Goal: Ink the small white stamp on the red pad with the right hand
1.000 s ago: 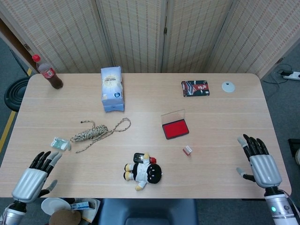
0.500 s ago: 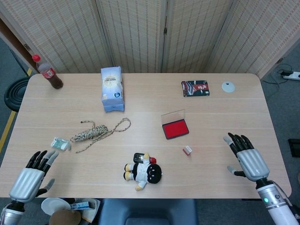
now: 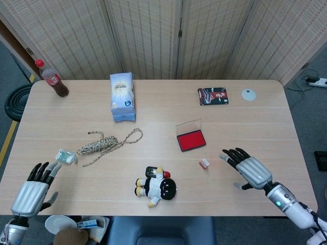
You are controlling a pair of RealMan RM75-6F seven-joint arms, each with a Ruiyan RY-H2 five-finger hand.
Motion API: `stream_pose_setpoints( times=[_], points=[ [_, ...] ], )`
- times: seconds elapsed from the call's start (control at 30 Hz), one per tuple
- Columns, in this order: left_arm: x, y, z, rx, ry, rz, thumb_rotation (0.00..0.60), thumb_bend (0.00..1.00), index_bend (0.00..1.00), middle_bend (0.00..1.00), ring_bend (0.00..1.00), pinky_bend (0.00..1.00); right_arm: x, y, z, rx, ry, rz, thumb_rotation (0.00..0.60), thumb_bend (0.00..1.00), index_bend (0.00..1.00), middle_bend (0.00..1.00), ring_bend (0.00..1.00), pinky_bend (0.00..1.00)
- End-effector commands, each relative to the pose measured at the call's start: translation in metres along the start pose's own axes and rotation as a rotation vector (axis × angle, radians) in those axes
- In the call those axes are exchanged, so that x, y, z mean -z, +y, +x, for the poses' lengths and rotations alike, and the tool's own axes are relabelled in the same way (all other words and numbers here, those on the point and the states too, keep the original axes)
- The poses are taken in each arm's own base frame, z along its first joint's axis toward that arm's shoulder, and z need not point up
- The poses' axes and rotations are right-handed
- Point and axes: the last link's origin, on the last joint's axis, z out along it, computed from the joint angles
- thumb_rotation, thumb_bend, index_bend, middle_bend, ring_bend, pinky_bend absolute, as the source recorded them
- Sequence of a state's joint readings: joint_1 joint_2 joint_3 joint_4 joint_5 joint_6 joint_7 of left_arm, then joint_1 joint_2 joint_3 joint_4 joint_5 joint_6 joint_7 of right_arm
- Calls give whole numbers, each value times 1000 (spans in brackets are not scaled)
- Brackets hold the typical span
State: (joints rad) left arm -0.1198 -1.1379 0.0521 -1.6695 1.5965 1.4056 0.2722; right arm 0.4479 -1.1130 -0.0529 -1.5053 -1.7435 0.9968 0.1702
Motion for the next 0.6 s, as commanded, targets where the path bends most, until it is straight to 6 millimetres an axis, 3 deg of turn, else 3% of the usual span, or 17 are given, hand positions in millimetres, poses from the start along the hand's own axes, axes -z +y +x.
stream_pose_setpoints(
  times=[0.03, 0.6],
  points=[
    [-1, 0, -1, -2, 0, 10, 600, 337, 0, 0, 0, 56, -13, 3, -3, 0, -40, 20, 600, 209, 57, 0, 0, 0],
    [-2, -6, 1, 10, 2, 39, 600, 337, 0, 0, 0, 57, -78, -10, -1, 43, -44, 140, 600, 214, 164, 0, 0, 0]
  ],
)
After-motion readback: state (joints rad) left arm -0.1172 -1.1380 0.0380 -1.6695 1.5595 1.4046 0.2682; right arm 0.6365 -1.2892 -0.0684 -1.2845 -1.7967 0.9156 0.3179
